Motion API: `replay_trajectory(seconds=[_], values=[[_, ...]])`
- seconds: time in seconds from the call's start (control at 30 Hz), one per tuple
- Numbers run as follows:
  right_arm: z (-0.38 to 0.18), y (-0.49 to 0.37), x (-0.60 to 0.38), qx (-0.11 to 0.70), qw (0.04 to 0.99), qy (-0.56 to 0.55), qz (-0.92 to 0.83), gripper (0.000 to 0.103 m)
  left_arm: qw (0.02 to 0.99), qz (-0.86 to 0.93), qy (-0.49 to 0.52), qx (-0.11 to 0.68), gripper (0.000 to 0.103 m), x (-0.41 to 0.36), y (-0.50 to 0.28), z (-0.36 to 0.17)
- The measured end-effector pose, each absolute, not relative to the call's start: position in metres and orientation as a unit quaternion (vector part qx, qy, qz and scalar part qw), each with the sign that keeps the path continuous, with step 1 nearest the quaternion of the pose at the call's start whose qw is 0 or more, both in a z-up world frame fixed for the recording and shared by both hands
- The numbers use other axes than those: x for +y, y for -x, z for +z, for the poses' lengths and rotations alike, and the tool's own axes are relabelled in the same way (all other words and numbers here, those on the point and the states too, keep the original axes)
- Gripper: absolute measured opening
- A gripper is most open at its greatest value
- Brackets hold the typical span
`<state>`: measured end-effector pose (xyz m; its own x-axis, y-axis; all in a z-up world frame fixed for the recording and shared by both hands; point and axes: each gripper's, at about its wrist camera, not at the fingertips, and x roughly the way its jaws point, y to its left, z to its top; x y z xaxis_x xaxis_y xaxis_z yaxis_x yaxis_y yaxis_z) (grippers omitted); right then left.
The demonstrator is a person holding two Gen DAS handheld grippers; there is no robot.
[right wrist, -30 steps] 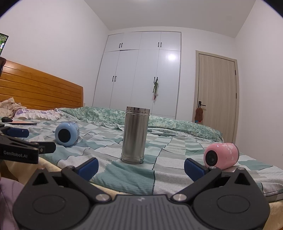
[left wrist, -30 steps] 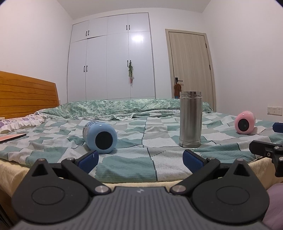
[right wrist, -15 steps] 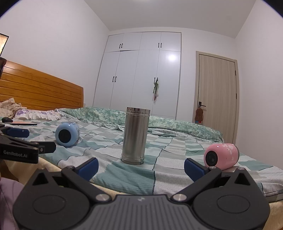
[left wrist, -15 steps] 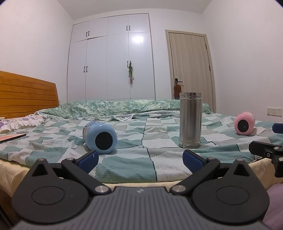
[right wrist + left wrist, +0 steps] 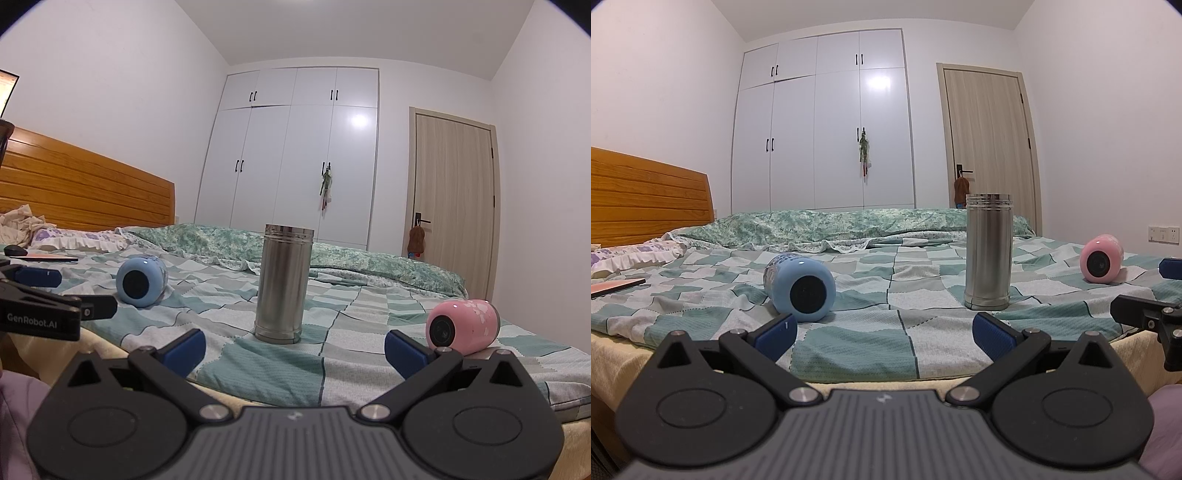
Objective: Flip cup upright
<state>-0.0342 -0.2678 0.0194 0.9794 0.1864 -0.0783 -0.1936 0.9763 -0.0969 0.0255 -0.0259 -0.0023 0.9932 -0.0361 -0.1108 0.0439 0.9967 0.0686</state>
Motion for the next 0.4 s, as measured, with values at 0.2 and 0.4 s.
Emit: replay_trajectory(seconds=[0.2,0.4], values=[[0.0194,0.0343,-0.2675,0.034,0.993,0.052,0.095,0.103,0.998,-0.021,-0.034,0.052,0.103,-0.0270,-0.0246,-0.0014],[0.0193,0.0343,-0.2674,0.034,0.993,0.052,0.095,0.103,0.998,-0.022,-0.032,0.051,0.103,-0.0251,-0.0238,-0.0015]])
